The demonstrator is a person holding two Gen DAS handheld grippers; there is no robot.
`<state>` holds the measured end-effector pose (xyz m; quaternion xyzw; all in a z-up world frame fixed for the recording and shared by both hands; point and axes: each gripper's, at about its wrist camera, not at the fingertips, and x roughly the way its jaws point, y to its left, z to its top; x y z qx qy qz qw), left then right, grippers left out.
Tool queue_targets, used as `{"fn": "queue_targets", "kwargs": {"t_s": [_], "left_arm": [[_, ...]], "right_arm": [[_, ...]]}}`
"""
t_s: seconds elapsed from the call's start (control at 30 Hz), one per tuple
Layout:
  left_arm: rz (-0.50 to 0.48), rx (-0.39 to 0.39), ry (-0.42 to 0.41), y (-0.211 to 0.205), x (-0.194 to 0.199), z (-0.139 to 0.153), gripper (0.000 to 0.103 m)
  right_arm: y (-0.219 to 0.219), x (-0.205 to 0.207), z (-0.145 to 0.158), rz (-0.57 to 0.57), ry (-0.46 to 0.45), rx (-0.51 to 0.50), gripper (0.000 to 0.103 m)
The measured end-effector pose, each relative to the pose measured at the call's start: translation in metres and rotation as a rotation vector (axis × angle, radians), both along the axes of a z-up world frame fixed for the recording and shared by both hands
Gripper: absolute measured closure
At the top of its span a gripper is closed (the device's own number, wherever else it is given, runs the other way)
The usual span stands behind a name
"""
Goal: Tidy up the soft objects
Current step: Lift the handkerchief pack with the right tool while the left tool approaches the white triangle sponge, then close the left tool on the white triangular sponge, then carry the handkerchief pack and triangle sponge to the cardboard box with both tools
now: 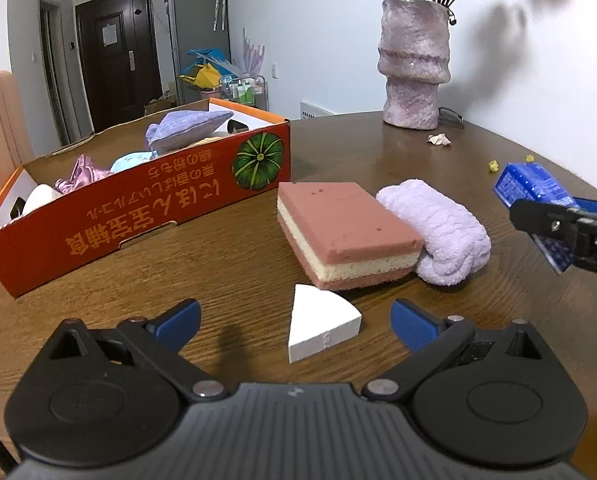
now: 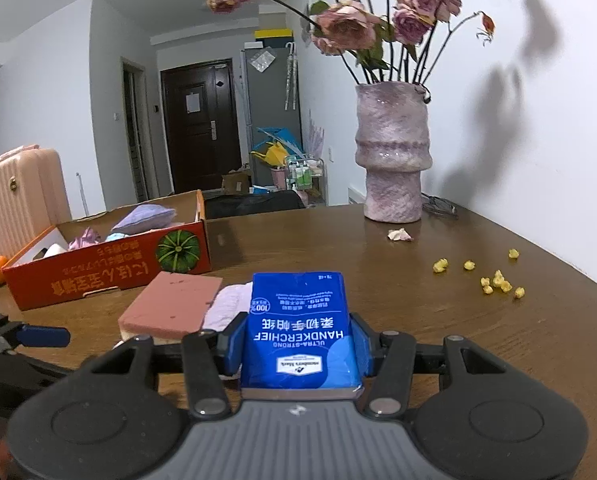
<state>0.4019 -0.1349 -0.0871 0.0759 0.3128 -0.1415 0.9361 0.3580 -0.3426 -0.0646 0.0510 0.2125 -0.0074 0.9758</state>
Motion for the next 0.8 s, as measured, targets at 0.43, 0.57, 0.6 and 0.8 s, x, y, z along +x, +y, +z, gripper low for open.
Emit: {"fn": "queue_targets", "kwargs": {"t_s": [0.43, 0.57, 0.6, 0.8], "left_arm": [[-0.04, -0.018, 0.059, 0.0, 0.01, -0.007, 0.053], [-0.071, -0.017, 0.049, -0.003, 0.006, -0.007, 0.067], [-0.072, -0.016, 0.046, -0.004, 0.005, -0.007, 0.067], [-0.043, -0.019, 0.003, 0.001, -0.001, -0.001, 0.068]], "right_arm": [[0.007, -0.002, -0.002, 0.02, 0.002, -0.021, 0.052], [0.007, -0.002, -0.002, 0.023, 0.0, -0.022, 0.052], [0.007, -0.002, -0.002, 0.022, 0.0, -0.022, 0.052], [0.008, -0.002, -0.002, 0.022, 0.001, -0.027, 0.052]]}}
